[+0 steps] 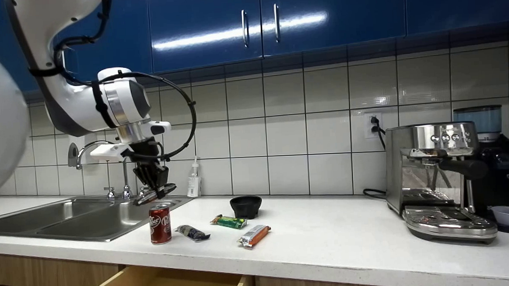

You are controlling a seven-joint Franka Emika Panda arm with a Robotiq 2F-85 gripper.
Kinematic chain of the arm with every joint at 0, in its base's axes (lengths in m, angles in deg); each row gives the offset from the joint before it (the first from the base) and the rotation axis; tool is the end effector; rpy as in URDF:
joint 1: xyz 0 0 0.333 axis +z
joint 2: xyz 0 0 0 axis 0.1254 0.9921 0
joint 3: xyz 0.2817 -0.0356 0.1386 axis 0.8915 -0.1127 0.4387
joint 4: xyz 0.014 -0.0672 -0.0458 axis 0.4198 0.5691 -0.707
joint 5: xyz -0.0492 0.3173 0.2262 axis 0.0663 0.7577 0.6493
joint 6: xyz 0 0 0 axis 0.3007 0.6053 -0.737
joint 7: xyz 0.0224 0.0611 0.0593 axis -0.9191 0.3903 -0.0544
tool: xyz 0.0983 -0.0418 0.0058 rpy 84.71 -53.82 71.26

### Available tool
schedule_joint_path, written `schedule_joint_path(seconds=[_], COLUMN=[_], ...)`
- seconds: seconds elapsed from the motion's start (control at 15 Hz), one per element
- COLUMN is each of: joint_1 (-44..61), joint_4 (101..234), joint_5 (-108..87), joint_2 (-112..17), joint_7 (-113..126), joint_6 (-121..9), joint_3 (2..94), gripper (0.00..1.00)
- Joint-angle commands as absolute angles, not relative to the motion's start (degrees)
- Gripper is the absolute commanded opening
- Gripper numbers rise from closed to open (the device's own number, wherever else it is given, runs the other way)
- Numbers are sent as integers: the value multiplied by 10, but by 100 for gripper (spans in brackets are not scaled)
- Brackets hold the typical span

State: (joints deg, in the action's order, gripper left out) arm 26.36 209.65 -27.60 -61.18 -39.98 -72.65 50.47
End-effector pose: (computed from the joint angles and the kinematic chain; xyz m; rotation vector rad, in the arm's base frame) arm 0.5002 0.1694 0.3334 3.0331 -0.4563 0.4822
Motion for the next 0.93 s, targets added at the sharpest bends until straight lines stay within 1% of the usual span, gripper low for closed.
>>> schedule_joint_path(seconds=[0.0, 0.27, 0.87], joint_1=[219, 190, 162], joint_4=[2147, 2172, 2193], joint_5=[-280, -252, -215], joint_2=[-664, -675, -647], joint_7=[-415, -398, -406], joint_6=[-717, -701, -653], joint_3=[537, 552, 559], gripper=[4, 4, 4])
